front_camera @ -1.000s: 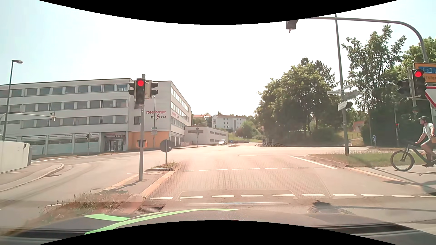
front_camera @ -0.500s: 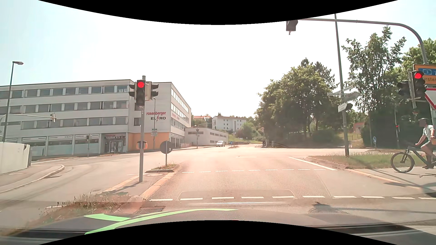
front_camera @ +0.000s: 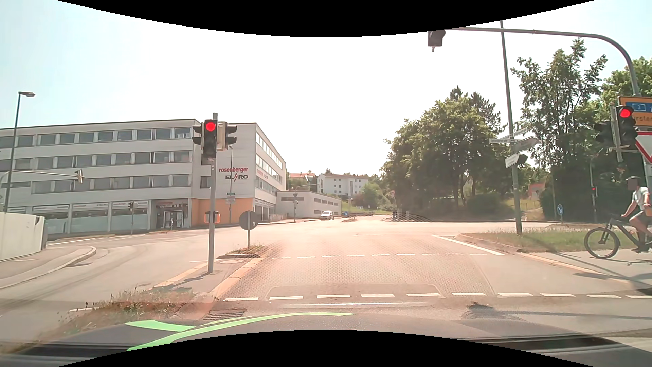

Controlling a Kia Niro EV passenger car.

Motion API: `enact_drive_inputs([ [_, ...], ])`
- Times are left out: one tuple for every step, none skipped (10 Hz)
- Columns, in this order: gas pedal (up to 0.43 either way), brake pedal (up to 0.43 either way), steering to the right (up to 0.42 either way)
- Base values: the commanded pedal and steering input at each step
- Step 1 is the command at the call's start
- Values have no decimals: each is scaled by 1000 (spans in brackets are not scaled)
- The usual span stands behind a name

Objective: Follow the waypoints while adhering to traffic rules and regulations

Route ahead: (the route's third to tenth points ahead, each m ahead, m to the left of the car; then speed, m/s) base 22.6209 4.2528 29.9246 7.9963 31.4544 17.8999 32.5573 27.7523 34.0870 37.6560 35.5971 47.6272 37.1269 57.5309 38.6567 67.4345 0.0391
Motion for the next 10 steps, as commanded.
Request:
enact_drive_inputs([
  [0,445,-8],
  [0,439,-8],
  [0,421,-8],
  [0,396,-8],
  [0,384,-8],
  [0,372,-8],
  [0,378,-8],
  [0,378,-8],
  [0,372,-8],
  [0,372,-8],
])
